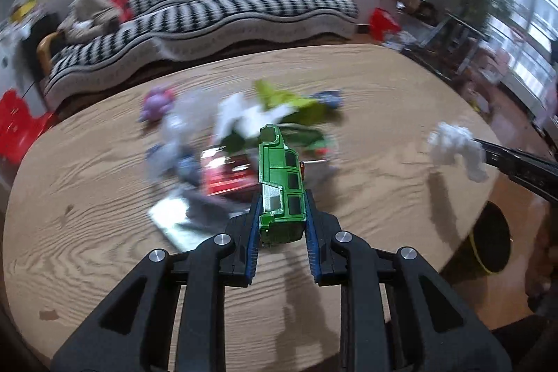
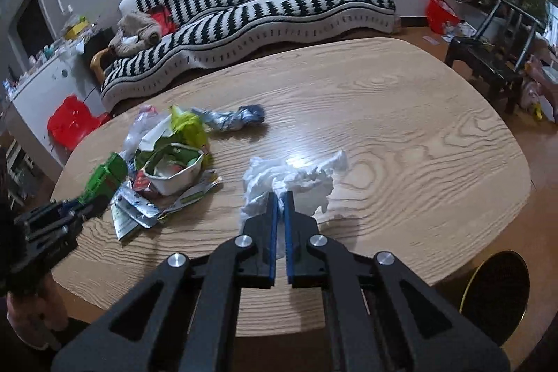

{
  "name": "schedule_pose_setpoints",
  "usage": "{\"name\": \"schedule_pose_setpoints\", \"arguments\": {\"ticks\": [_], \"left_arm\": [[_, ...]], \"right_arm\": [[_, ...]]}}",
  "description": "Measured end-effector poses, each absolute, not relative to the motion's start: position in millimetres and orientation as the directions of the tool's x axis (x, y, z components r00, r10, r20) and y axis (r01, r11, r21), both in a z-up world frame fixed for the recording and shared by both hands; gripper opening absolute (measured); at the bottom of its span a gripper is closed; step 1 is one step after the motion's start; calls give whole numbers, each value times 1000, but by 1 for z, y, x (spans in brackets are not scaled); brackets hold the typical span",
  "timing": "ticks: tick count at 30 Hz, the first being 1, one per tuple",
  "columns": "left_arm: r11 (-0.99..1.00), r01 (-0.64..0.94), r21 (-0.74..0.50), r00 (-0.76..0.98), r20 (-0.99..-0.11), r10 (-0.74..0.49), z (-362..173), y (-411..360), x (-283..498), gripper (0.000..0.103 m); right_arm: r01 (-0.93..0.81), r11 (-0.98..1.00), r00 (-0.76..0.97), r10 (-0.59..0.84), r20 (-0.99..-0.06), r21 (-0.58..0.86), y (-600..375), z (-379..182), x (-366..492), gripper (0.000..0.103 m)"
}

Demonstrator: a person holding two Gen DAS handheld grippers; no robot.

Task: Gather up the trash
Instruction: 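Carry both items to the black bin and open both grippers over it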

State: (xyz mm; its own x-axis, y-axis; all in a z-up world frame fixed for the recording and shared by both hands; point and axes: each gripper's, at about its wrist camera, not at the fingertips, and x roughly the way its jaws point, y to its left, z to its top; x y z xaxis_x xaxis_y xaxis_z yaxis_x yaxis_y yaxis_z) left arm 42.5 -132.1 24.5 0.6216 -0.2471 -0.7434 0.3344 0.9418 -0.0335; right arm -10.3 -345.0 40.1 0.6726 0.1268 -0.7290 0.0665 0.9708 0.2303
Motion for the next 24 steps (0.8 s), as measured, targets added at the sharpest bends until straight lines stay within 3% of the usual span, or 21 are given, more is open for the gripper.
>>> {"name": "schedule_pose_setpoints", "arguments": {"ticks": [8, 15, 24], "left_arm": [[857, 514, -43, 572, -727, -380, 16, -220, 24, 22], [711, 696, -101, 429, -736, -525, 9, -335, 0, 22], [508, 834, -214, 183, -762, -621, -23, -471, -57, 22]], "right_arm": [[188, 947, 722, 46, -690, 260, -412, 57, -50, 5], [415, 872, 718, -139, -682, 260, -508, 54, -125, 5], [627, 728, 600, -224, -768, 277, -619, 0, -215, 5]]}}
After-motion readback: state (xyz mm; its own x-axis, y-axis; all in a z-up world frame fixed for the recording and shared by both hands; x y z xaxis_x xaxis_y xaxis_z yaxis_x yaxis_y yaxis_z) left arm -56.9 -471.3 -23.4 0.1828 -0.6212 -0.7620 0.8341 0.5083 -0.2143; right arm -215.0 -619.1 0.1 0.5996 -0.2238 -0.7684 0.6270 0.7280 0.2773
